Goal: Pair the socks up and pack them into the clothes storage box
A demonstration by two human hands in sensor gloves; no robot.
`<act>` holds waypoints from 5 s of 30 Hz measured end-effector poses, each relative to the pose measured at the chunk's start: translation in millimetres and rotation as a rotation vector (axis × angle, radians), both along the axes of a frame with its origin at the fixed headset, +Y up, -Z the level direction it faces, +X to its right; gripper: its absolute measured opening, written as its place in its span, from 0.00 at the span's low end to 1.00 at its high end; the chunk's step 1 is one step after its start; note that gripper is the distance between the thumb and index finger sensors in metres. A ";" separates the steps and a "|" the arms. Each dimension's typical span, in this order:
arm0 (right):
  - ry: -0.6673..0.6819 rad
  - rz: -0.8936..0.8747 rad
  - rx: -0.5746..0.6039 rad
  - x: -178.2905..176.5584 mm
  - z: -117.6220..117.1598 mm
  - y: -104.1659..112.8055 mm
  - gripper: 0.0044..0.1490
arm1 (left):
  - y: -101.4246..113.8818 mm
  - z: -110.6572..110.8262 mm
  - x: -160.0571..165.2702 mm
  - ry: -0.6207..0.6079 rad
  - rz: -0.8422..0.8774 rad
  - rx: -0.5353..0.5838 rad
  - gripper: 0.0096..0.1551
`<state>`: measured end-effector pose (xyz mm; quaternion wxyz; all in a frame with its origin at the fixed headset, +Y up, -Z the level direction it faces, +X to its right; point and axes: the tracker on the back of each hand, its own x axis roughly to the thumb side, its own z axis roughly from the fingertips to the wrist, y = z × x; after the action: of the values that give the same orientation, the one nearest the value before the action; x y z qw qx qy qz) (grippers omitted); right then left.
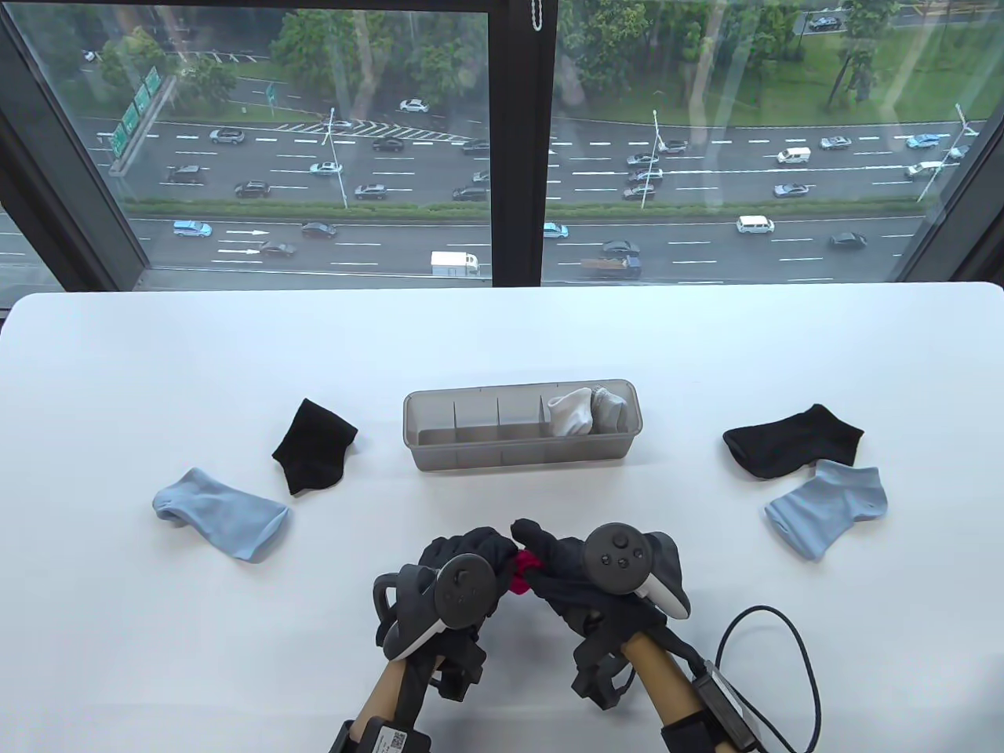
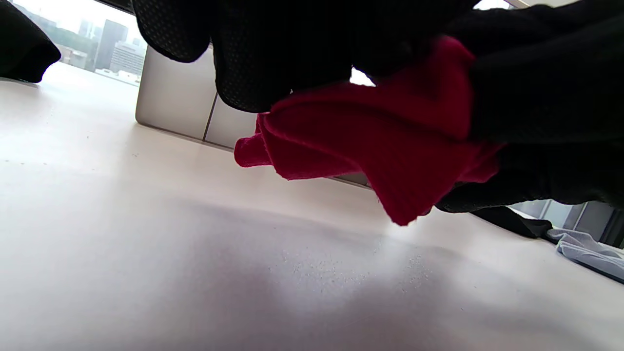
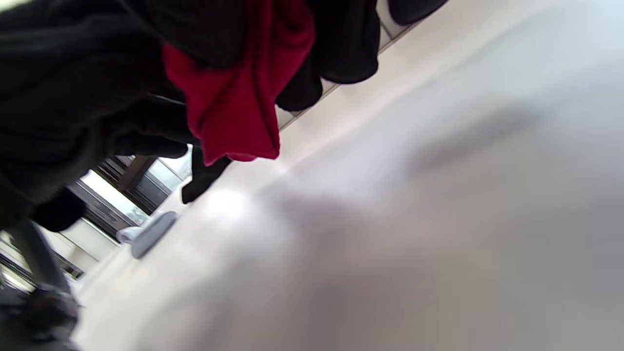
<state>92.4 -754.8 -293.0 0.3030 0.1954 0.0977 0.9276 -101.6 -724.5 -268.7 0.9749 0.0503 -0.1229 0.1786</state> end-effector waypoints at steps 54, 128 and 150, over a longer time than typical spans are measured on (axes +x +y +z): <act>-0.086 -0.293 -0.158 12.3 -5.4 1.5 0.37 | 3.0 -3.2 7.0 0.071 0.062 0.098 0.19; -0.158 -0.207 0.284 31.8 -2.8 23.1 0.26 | -14.5 -11.3 14.4 -0.442 0.399 -0.580 0.37; 0.023 -0.473 -0.245 28.5 -9.8 7.0 0.29 | 2.4 -9.3 -12.8 -0.051 0.477 -0.083 0.20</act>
<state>120.8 -747.9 -302.8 0.5318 0.1853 0.1644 0.8098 -114.4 -722.1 -278.0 0.9031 0.0333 -0.1245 0.4097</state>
